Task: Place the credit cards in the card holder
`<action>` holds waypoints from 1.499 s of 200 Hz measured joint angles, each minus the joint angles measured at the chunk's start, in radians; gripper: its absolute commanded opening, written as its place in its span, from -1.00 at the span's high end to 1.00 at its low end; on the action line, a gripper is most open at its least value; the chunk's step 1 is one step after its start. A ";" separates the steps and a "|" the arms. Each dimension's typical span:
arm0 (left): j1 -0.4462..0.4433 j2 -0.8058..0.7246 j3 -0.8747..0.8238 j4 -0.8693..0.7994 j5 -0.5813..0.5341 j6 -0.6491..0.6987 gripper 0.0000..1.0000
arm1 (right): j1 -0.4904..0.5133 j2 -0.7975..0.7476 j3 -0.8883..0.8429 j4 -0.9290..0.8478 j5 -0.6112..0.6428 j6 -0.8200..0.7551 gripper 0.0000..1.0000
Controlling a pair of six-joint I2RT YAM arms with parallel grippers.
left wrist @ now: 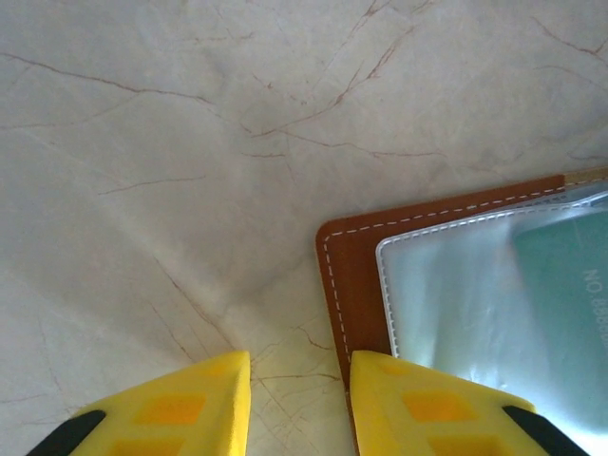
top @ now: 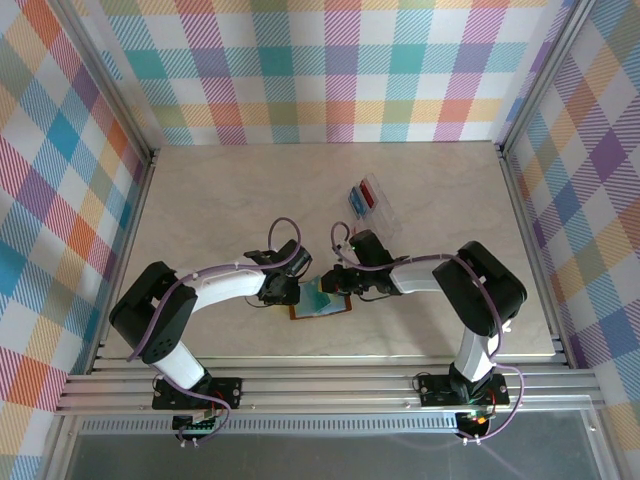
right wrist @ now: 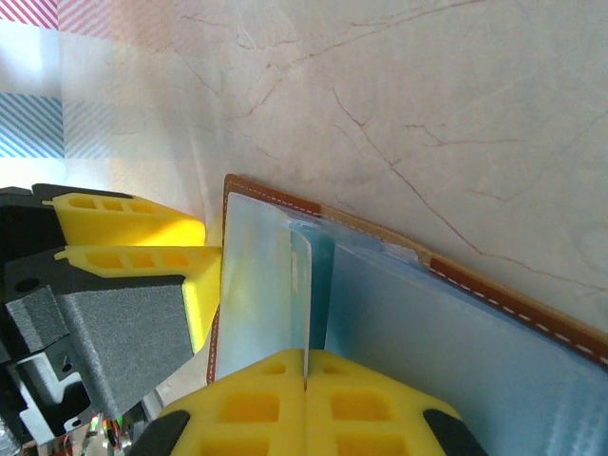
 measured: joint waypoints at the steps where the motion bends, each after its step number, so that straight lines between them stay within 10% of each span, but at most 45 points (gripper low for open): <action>1: 0.000 0.000 0.000 0.000 0.000 0.000 0.38 | 0.000 0.000 0.000 0.001 0.001 0.000 1.00; 109: 0.000 0.010 -0.007 0.019 0.001 0.000 0.79 | 0.065 0.029 0.002 0.104 0.081 0.037 0.87; 226: 0.000 0.014 -0.009 0.024 0.002 -0.003 0.80 | 0.123 -0.010 0.059 -0.053 0.177 0.000 0.04; 300: 0.000 0.013 -0.013 0.029 0.002 -0.004 0.80 | 0.126 -0.046 0.081 -0.206 0.219 -0.051 0.47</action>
